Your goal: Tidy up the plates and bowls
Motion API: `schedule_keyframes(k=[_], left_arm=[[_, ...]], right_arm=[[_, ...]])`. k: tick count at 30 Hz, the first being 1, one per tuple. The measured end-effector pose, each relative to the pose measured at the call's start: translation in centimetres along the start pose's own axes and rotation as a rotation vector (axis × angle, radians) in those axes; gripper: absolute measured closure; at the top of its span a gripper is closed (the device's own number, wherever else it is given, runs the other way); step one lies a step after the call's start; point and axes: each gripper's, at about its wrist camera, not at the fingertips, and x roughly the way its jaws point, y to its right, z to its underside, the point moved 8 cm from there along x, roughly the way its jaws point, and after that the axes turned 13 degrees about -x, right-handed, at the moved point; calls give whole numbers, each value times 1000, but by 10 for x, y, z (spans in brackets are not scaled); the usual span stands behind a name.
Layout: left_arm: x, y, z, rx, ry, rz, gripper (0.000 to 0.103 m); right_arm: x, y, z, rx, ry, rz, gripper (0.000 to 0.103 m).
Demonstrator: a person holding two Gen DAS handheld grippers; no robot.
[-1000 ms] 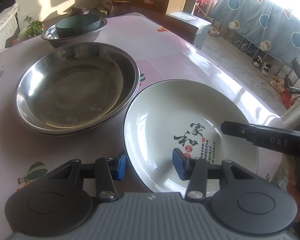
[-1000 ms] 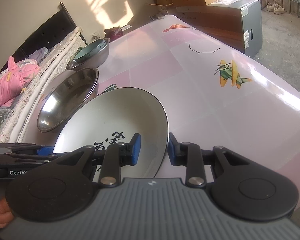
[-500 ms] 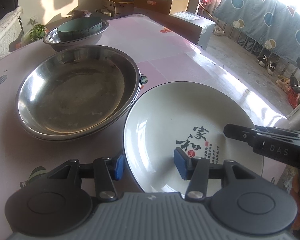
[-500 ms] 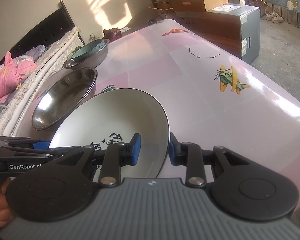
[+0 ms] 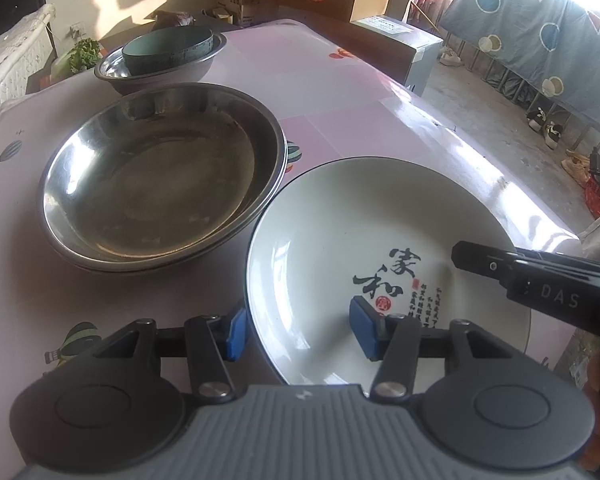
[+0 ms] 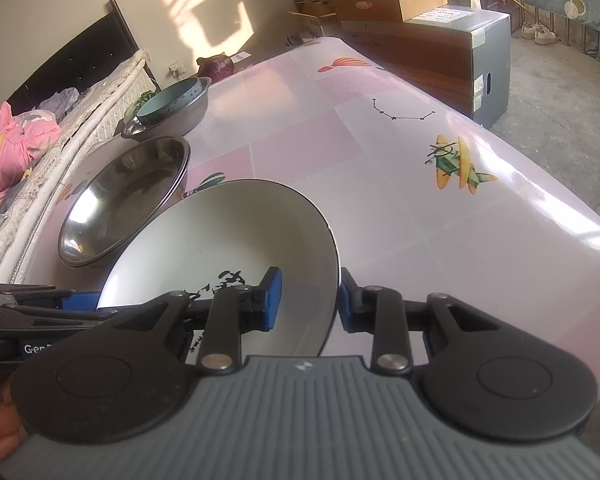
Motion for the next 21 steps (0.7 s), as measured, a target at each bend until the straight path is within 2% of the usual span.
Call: schedule_keyframes(k=[21], left_arm=[[-2,0,0,-15,-21,16,50]], right_arm=[[-7,5,-4,30,8,3,74]])
